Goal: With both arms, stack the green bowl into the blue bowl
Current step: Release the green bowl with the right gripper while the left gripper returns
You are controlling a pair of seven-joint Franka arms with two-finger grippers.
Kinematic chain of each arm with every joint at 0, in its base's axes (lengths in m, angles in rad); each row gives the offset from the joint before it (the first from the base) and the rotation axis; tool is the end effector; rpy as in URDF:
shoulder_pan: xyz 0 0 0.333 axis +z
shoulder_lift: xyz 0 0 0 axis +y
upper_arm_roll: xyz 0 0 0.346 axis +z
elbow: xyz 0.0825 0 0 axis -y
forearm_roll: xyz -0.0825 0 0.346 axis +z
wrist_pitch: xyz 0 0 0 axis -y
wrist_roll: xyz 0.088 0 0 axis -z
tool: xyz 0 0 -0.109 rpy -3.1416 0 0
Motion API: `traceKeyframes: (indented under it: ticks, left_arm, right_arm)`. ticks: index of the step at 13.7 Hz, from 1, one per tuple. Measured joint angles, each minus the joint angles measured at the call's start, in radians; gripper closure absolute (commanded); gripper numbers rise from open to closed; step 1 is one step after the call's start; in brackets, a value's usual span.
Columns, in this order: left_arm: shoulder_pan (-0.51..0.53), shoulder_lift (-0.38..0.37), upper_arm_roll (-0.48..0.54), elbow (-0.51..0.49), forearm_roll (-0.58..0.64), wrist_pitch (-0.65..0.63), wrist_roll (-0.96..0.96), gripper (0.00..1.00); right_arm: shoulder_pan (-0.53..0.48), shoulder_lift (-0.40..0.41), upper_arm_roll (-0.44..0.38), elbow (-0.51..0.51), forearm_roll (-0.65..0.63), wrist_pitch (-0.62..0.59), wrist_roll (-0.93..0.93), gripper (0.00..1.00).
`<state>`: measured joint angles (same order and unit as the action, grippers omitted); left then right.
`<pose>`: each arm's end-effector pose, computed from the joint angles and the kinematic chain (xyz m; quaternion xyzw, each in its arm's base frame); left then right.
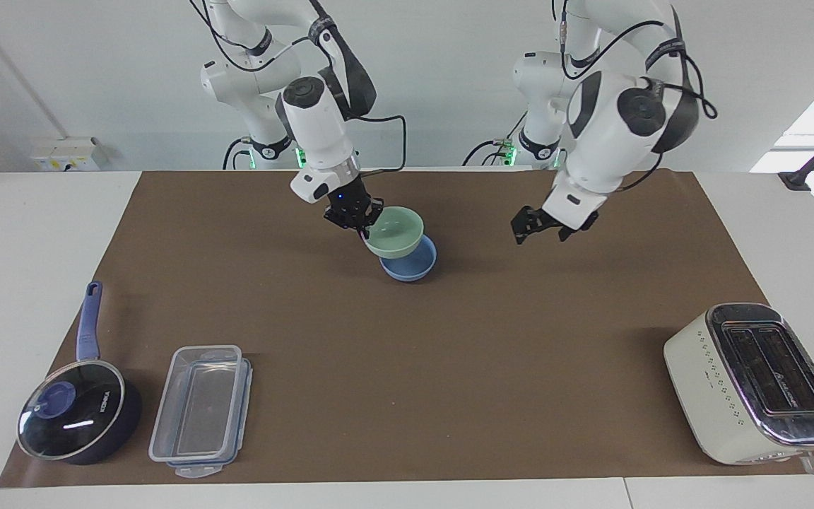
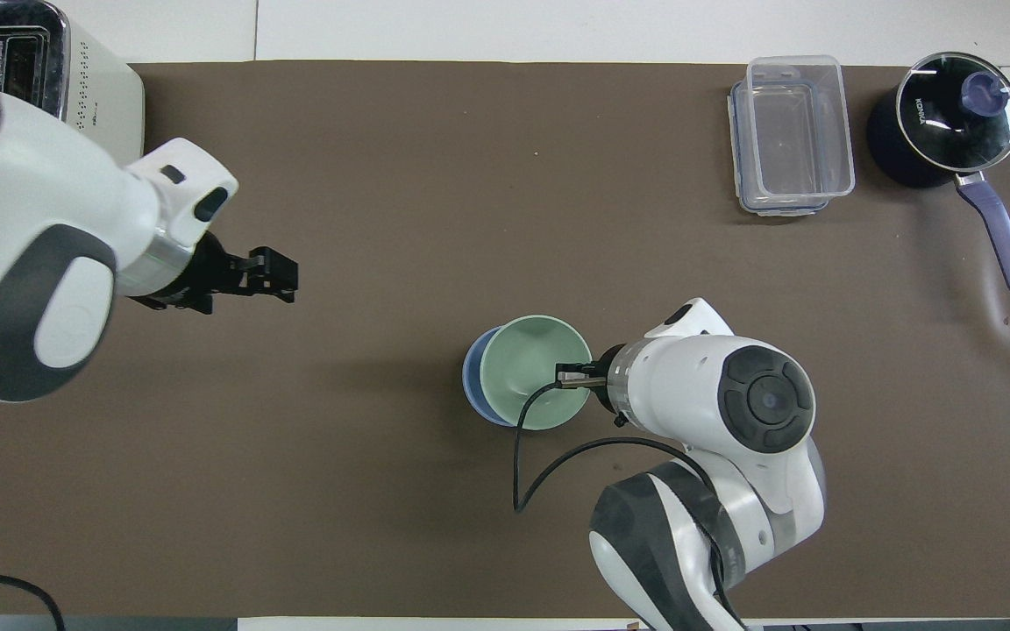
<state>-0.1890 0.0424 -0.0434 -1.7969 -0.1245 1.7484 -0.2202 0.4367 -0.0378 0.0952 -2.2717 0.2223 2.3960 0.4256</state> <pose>0.5137 -0.1329 0.5471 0.9970 0.0077 -0.0580 0.0498 0.4275 0.2543 0.4406 -0.9933 0.0223 -0.0347 0.1079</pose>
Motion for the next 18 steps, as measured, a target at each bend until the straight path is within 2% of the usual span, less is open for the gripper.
traceKeyframes:
  ticks: [3, 6, 8, 10, 12, 15, 18]
  left_arm:
    - [0.134, -0.054, 0.003, 0.039, 0.057, -0.110, 0.182, 0.00]
    - [0.155, -0.052, 0.002, 0.176, 0.092, -0.248, 0.203, 0.00]
    - [0.155, -0.023, 0.000, 0.275, 0.114, -0.338, 0.203, 0.00]
    - [0.155, 0.008, -0.002, 0.338, 0.121, -0.367, 0.203, 0.00]
    - [0.155, 0.017, -0.003, 0.344, 0.122, -0.355, 0.203, 0.00]
    - [0.155, 0.002, -0.005, 0.274, 0.122, -0.285, 0.202, 0.00]
    - [0.154, -0.019, -0.006, 0.243, 0.122, -0.274, 0.202, 0.00]
  right_arm:
    - [0.014, 0.039, 0.000, 0.003, 0.000, 0.043, -0.009, 1.00]
    - [0.014, 0.042, -0.002, 0.003, 0.000, 0.063, -0.009, 1.00]
    - [0.014, 0.042, -0.002, 0.003, 0.000, 0.063, -0.009, 1.00]
    - [0.014, 0.042, -0.002, 0.002, 0.000, 0.067, -0.009, 1.00]
    - [0.015, 0.044, -0.002, -0.003, 0.000, 0.080, -0.009, 1.00]
    - [0.041, 0.065, -0.002, -0.007, 0.000, 0.108, 0.003, 1.00]
    - [0.047, 0.070, -0.002, -0.007, 0.000, 0.112, 0.004, 1.00]
